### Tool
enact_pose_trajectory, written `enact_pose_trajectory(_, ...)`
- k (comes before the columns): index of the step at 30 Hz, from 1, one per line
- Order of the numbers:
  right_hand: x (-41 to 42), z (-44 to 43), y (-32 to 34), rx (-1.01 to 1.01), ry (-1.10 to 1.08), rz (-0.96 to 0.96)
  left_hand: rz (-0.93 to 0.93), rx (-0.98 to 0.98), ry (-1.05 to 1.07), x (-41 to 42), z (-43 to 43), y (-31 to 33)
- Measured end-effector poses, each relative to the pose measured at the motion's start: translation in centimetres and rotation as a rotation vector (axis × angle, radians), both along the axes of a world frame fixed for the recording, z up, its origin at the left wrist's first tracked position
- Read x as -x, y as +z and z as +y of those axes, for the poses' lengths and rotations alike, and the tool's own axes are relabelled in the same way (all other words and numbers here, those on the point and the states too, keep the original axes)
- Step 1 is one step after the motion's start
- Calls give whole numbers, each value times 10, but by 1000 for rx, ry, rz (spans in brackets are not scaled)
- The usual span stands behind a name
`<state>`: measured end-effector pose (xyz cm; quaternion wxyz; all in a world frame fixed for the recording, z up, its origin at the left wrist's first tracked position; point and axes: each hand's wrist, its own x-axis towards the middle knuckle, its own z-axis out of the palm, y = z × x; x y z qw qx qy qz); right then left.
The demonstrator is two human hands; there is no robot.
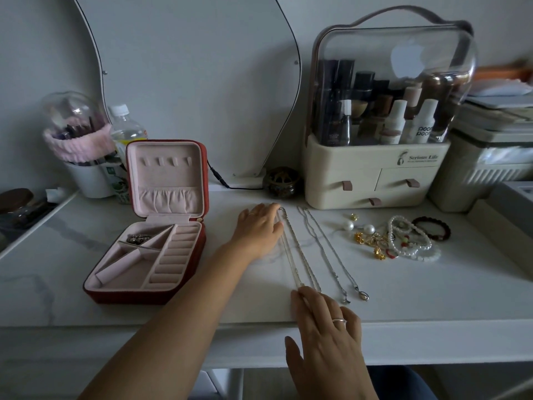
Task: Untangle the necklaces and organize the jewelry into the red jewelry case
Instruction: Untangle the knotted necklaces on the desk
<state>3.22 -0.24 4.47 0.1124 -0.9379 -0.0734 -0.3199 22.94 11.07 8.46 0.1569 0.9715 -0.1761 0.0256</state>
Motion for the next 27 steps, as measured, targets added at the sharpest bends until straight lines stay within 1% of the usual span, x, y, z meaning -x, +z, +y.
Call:
enact_pose_trajectory(3, 2, -2, 2, -46, 29, 18, -21, 28, -16, 0, 1, -1)
enact_pose_trajectory(7, 8, -10, 11, -181, 59, 38, -60, 99, -18, 0, 3, -1)
enact_pose_trajectory(10, 9, -18, 19, -248, 46, 49, -62, 105, -13, 1, 4, -2)
enact_pose_trajectory(13, 5, -18, 20, -227, 75, 81, -63, 74, -16, 0, 3, -2)
enact_pose_trajectory(17, -2, -12, 13, -90, 119, 181, -80, 33, -28, 2, 2, -2)
enact_pose_trajectory(19, -3, -10, 12, -53, 119, 205, -74, 8, -41, 3, 3, -2)
enact_pose_trajectory(23, -4, -8, 11, -71, 115, 140, -17, -36, -49, 2, 3, -1)
enact_pose_trajectory(25, -3, -9, 8, -64, 113, 95, -11, -45, -49, 2, 3, 0)
enact_pose_trajectory(27, -1, -13, 7, -57, 102, 93, -22, -53, -46, 2, 2, 0)
